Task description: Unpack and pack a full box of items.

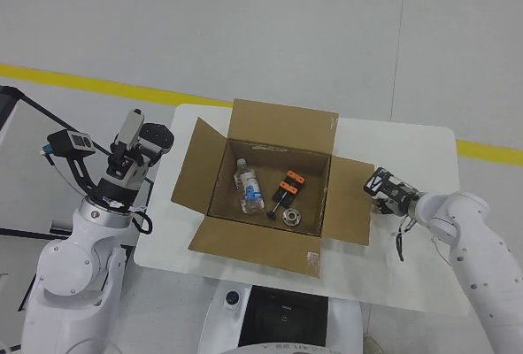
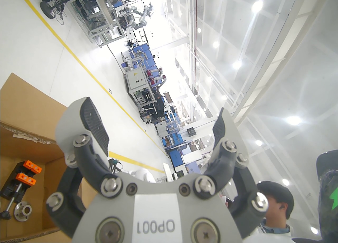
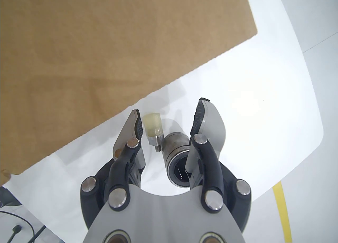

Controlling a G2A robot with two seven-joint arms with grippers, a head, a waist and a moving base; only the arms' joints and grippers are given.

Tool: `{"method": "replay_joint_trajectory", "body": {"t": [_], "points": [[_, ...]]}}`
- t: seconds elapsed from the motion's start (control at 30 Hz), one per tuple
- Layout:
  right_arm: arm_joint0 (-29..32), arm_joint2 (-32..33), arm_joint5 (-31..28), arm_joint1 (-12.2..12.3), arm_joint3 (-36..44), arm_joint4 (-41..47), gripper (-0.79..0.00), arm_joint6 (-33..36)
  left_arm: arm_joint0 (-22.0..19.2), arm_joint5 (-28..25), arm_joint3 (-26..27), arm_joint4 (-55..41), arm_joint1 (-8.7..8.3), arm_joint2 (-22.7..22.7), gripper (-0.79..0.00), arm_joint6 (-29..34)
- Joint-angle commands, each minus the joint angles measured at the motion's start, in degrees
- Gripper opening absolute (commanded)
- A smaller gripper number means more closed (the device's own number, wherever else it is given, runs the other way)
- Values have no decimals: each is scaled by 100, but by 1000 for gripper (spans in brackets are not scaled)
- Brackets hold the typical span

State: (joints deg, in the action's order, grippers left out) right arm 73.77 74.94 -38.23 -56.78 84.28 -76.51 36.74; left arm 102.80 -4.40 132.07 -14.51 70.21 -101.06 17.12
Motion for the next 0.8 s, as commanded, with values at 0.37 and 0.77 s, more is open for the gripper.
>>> {"method": "replay_joint_trajectory", "body": {"t": [0.37,0.77], "points": [[-286,-410,-197,-52,-346,31,-591,178,0,0,0,0,0,0,0,0],[-328,-694,82,-86,-337,-356,-585,177,0,0,0,0,0,0,0,0]]}}
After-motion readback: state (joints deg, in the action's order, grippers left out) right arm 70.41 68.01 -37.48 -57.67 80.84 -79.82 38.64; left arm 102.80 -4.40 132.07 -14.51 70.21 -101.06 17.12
